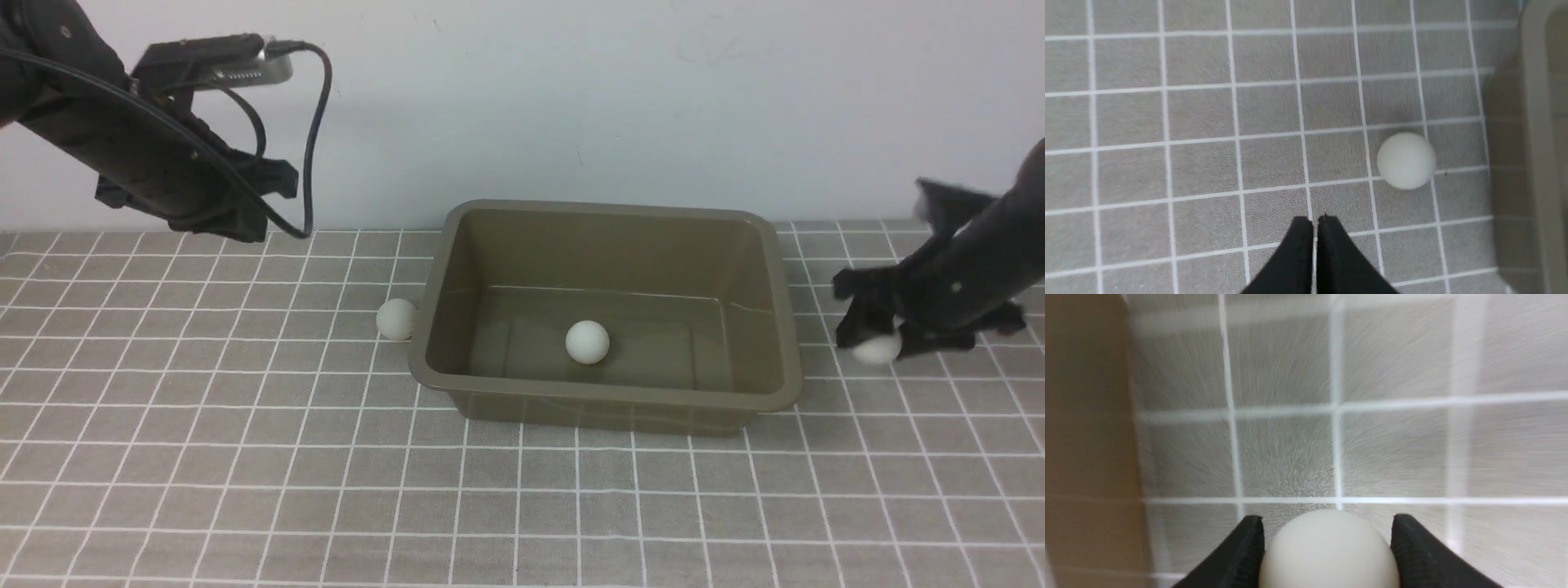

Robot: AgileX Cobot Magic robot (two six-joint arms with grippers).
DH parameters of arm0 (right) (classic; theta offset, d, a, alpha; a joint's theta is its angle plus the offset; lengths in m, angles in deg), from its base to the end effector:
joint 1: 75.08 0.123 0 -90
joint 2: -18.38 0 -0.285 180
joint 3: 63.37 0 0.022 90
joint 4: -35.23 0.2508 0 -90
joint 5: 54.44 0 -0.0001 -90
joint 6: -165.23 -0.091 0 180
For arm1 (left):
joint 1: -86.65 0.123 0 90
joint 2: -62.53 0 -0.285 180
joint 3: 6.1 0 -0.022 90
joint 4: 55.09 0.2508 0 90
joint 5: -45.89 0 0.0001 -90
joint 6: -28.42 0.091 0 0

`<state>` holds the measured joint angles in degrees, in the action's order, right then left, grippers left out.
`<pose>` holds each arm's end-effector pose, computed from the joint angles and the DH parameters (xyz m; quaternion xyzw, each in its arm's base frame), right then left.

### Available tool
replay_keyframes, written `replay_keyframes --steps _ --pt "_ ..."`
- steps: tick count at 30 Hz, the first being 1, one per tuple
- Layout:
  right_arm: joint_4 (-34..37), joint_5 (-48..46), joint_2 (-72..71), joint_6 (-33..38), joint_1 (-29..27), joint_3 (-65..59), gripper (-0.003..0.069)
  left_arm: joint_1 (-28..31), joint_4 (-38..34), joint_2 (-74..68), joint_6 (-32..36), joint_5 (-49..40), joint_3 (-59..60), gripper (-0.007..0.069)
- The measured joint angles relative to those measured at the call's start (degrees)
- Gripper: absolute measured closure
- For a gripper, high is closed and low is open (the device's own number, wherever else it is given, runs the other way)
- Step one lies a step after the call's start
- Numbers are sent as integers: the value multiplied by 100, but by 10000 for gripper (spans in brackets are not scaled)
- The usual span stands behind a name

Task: Put the table tennis balls into the box on the grey coffee tablecloth.
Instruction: 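Reach for and grasp a ping pong ball on the table, then release the ping pong ball into the bin and lift the gripper away, then reach for and grasp a ping pong ball on the table beside the basket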

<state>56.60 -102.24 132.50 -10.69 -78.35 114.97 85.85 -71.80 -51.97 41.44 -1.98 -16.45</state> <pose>0.3803 0.0029 0.2107 0.0968 0.9733 0.1444 0.1499 0.4097 -0.0251 0.2647 0.0475 0.9613 -0.1019 0.2515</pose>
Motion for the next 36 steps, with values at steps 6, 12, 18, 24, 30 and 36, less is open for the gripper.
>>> replay_keyframes --steps 6,12,18,24,30,36 --pt "757 28 -768 824 654 505 298 -414 -115 -661 450 306 0 499" --pt "873 29 -287 1101 1470 939 288 -817 -266 -1092 550 1047 0 234" --pt "457 -252 -17 1055 1595 1499 59 -992 -351 -1474 594 1461 0 14" --pt "-339 -940 -711 775 1506 1780 78 -982 -412 -1685 583 1680 -24 76" --pt "-1874 -1599 -2180 136 1462 1836 367 -973 -180 -1652 596 1394 -142 281" --pt "-3044 -2402 -3394 -973 1170 1723 627 -746 420 -706 -4 48 -751 279"
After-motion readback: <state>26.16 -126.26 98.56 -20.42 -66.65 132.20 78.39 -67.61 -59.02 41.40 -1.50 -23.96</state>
